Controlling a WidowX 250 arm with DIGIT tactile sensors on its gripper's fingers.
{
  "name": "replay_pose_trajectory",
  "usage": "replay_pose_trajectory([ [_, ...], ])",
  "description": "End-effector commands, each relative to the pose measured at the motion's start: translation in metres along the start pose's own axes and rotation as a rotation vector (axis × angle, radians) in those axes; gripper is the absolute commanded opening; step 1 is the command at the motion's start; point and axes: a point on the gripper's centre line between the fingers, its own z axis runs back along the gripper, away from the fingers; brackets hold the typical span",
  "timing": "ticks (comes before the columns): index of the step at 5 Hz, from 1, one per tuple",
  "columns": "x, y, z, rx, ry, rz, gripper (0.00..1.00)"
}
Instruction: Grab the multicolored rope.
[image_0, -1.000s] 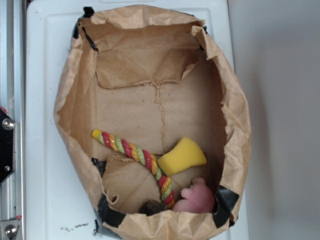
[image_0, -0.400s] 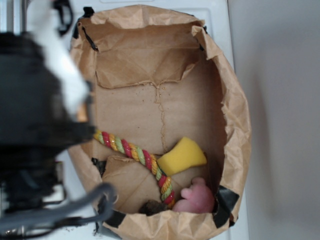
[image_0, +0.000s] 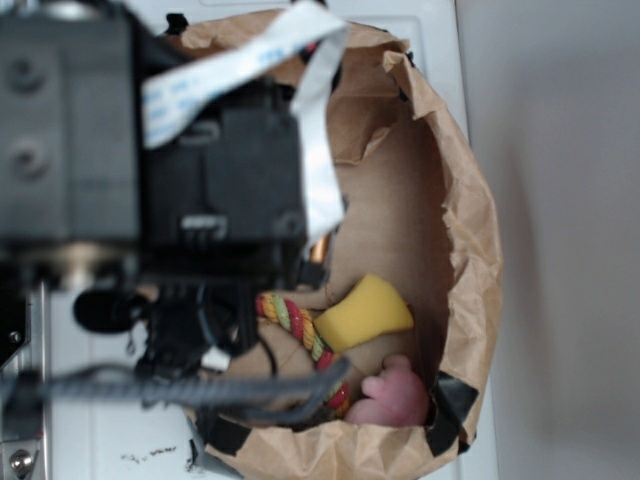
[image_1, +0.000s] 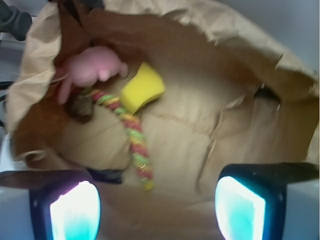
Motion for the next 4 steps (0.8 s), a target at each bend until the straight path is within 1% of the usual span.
replay_pose_trajectory([
  [1, 0.006, -0.001, 0.003, 0.059, -0.031, -0.089, 1.0],
  [3, 0.006, -0.001, 0.003, 0.059, -0.031, -0.089, 1.0],
  [4, 0.017, 0.0, -0.043, 0.046, -0.065, -0.132, 1.0],
])
